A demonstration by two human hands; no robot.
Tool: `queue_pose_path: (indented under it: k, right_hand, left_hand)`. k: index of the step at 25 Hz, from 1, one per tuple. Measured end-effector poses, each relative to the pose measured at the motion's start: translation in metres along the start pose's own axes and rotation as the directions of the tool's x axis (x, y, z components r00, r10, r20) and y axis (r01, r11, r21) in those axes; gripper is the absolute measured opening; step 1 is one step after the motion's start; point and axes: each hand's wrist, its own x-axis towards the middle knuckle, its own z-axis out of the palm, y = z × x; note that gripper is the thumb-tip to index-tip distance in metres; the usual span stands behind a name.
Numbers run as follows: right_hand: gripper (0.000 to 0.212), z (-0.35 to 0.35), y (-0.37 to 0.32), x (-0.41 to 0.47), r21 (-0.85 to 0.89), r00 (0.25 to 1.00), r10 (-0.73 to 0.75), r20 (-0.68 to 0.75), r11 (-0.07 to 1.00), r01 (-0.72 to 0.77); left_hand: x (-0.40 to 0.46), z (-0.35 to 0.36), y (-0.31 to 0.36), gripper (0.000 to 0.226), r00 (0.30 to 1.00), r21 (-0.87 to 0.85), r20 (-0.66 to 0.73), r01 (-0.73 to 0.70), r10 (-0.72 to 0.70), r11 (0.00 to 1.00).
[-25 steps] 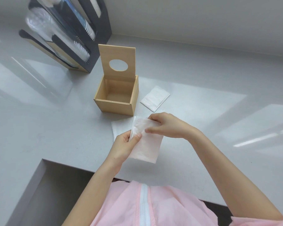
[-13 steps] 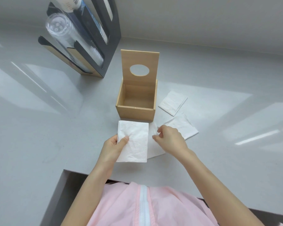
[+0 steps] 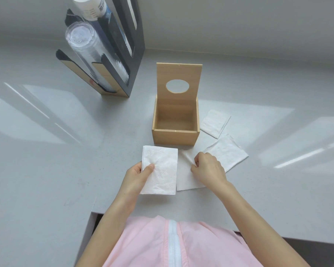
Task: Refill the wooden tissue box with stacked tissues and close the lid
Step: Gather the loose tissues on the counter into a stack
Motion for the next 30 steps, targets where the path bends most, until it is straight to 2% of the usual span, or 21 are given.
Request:
queue_pose_path:
  k: [3, 5, 8, 10, 12, 13, 14, 15, 17, 19, 23, 27, 30]
  right_hand:
    - [0.004, -0.001, -0.001, -0.007, 0.074, 0.997, -0.07, -0.037, 0.995, 0.073]
    - [0.004, -0.012, -0.002, -0.013, 0.271, 0.997, -0.06, -0.047, 0.96, 0.071]
    - [0.006, -0.034, -0.001, -0.021, 0.555, 0.997, -0.062, -0.038, 0.828, 0.073]
    - [0.022, -0.046, -0.002, -0.028, 0.771, 0.987, -0.162, 0.01, 0.63, 0.096]
    - [0.03, -0.053, -0.006, -0.033, 0.944, 0.944, -0.325, 0.065, 0.326, 0.047]
    - [0.029, -0.053, -0.009, -0.035, 0.973, 0.918, -0.386, 0.086, 0.229, 0.006]
    - [0.028, -0.048, -0.013, -0.035, 0.977, 0.901, -0.417, 0.117, 0.209, -0.03]
    - [0.026, -0.041, -0.017, -0.035, 0.962, 0.897, -0.413, 0.157, 0.27, -0.044]
    - [0.024, -0.022, -0.021, -0.033, 0.875, 0.921, -0.33, 0.21, 0.483, -0.026]
    - [0.02, -0.009, -0.023, -0.032, 0.802, 0.951, -0.241, 0.193, 0.597, -0.011]
    - [0.018, -0.001, -0.021, -0.031, 0.79, 0.982, -0.14, 0.125, 0.613, -0.013]
    - [0.015, -0.002, -0.02, -0.031, 0.703, 0.994, -0.075, 0.079, 0.711, -0.002]
    - [0.02, -0.005, -0.018, -0.03, 0.654, 0.995, -0.073, 0.071, 0.756, 0.009]
  left_hand:
    - [0.003, -0.003, 0.0, 0.016, 1.0, -0.02, 0.012, 0.005, -0.005, 1.0]
    - [0.004, -0.004, 0.002, 0.018, 1.0, -0.048, 0.019, 0.007, -0.006, 0.999]
    - [0.007, -0.002, 0.002, 0.02, 0.999, -0.103, 0.05, 0.009, -0.004, 0.995]
    - [0.007, 0.0, 0.001, 0.022, 0.996, -0.139, 0.092, 0.023, -0.01, 0.99]
    - [0.005, 0.002, 0.001, 0.024, 0.989, -0.172, 0.144, 0.044, -0.019, 0.984]
    - [0.004, 0.003, 0.001, 0.024, 0.985, -0.18, 0.17, 0.047, -0.016, 0.983]
    - [0.003, 0.003, 0.002, 0.025, 0.981, -0.179, 0.192, 0.042, -0.007, 0.983]
    - [0.001, 0.004, 0.003, 0.025, 0.978, -0.171, 0.206, 0.028, 0.008, 0.985]
    - [0.0, 0.007, 0.003, 0.028, 0.973, -0.172, 0.232, 0.017, 0.024, 0.985]
    - [-0.002, 0.008, 0.003, 0.033, 0.971, -0.197, 0.237, 0.037, 0.011, 0.98]
    - [-0.002, 0.011, 0.002, 0.034, 0.97, -0.254, 0.245, 0.074, -0.01, 0.964]
    - [-0.001, 0.015, 0.001, 0.04, 0.963, -0.293, 0.268, 0.101, -0.02, 0.951]
    - [-0.001, 0.016, -0.001, 0.035, 0.961, -0.254, 0.276, 0.088, -0.015, 0.963]
